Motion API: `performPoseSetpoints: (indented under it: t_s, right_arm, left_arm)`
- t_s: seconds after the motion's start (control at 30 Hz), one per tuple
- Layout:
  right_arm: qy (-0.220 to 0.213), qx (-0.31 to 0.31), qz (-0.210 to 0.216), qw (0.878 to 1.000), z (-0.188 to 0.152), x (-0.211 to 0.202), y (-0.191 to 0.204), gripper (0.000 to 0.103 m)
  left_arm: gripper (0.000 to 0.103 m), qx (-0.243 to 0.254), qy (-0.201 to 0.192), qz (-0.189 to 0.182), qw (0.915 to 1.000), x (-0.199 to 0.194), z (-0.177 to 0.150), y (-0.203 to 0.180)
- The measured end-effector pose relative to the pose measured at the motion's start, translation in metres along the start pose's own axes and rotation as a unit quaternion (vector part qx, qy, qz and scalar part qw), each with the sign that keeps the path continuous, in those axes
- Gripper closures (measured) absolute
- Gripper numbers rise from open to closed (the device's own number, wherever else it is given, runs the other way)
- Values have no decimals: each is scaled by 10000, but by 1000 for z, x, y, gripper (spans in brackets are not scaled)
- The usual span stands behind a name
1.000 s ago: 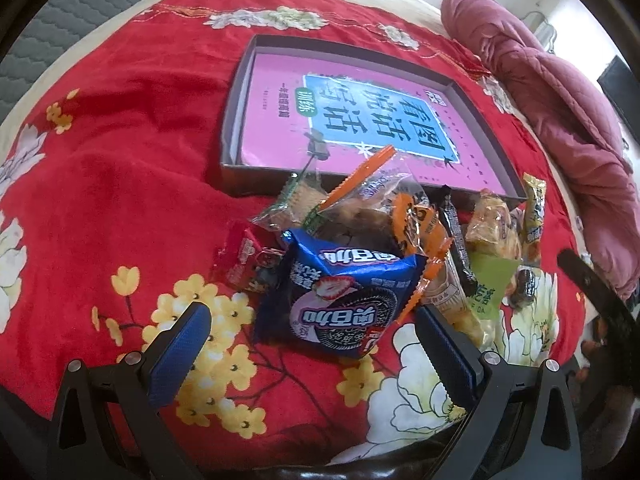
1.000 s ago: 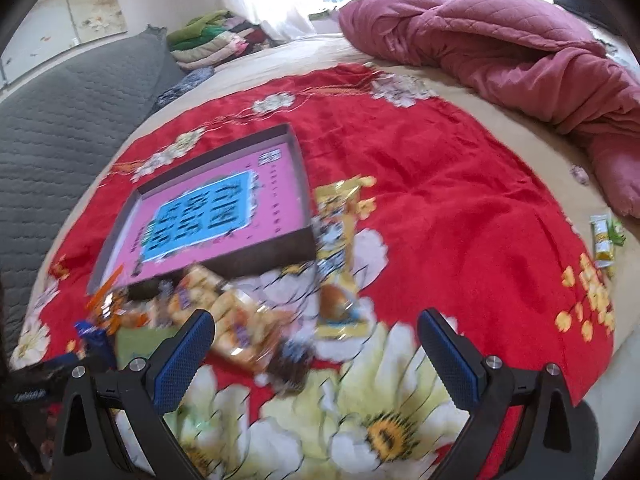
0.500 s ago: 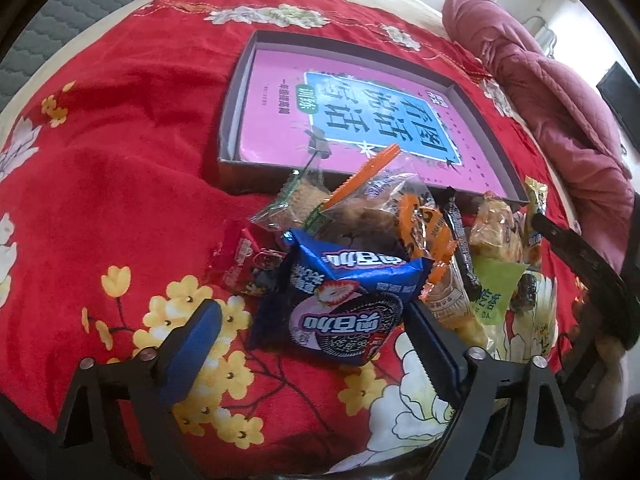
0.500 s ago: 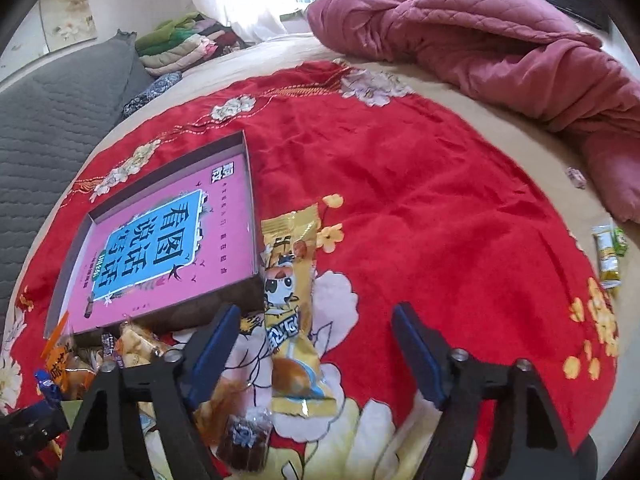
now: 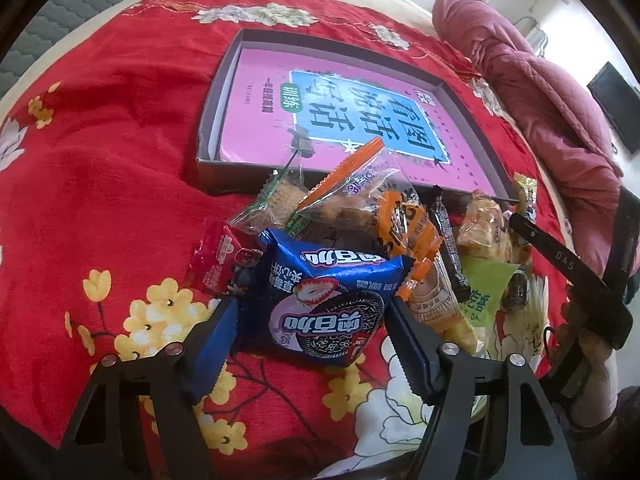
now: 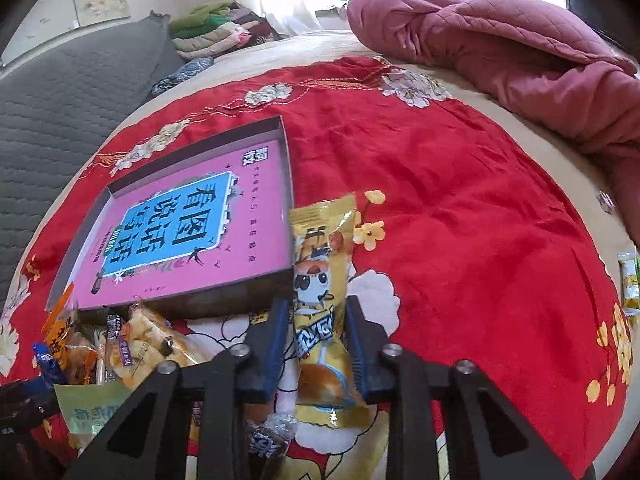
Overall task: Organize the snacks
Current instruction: 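Grasp the yellow snack stick with the right tool while the left tool grasps the blue biscuit pack, then carry the yellow stick and blue pack into the pink tray and release both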
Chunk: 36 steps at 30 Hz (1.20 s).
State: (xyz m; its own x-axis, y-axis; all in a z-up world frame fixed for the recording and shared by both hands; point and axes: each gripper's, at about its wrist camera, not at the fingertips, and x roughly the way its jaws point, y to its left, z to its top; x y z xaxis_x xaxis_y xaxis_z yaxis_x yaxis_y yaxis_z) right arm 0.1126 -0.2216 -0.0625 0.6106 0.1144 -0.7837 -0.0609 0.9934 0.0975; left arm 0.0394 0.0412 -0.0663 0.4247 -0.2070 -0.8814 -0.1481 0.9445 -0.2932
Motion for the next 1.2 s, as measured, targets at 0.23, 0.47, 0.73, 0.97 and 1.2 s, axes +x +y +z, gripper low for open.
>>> performPoseSetpoints:
  t_s: [0.23,0.47,0.73,0.97,1.2]
  right_arm:
    - [-128,6,91,9999,0,-8,-2,82]
    - [-228,7,216,9995,0,-18,-3,82]
    - [-395,-21,325,9987,1,-27,-2,82]
    - [-617,-103,474,9969,4,-38,1,82]
    - [-801,-185,620,9947,7,-47,7,82]
  left_arm:
    - [36,9,-6,-91,10000,-2,0,0]
    - [38,-22,-60,-205,9998,-13,-1,2]
    - [38,54,-365,-158,9992,-34,1,0]
    - [38,258,-838,-164,9960,-57,4,-10]
    - [38,258,-953,-141,9950,-62,9,-11]
